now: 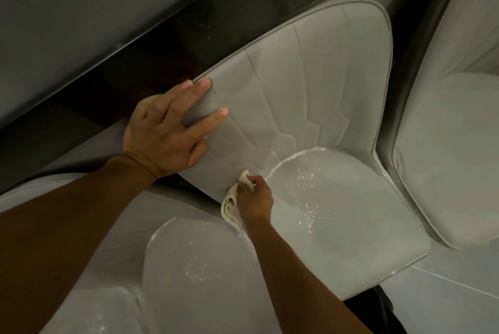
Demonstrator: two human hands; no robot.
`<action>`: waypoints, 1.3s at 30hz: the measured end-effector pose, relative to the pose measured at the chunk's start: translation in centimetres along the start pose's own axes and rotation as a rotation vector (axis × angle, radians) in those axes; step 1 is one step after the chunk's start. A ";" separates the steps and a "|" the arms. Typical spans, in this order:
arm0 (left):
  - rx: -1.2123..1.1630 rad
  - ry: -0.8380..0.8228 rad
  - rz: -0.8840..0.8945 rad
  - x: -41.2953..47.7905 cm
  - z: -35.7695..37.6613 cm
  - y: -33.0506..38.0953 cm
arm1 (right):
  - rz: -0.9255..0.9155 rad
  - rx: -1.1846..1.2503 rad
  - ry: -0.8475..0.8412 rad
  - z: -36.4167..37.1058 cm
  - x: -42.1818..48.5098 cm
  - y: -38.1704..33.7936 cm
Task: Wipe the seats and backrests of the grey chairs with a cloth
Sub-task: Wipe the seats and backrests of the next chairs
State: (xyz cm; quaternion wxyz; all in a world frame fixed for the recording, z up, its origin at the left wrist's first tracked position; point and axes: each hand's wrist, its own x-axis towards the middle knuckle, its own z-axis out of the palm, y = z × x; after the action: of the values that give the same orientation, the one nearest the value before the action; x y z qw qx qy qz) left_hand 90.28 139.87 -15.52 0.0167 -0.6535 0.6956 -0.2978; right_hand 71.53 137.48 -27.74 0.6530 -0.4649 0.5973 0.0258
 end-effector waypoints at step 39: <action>0.161 -0.474 0.576 11.9 -0.6 1.5 | -0.006 0.224 0.225 -0.9 7.9 2.2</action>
State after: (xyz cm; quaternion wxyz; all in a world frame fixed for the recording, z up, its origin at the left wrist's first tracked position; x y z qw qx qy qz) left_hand 86.96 129.12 -11.35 0.3114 -0.4787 0.8020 -0.1753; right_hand 71.84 134.03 -35.21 0.6297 -0.3908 0.6646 -0.0952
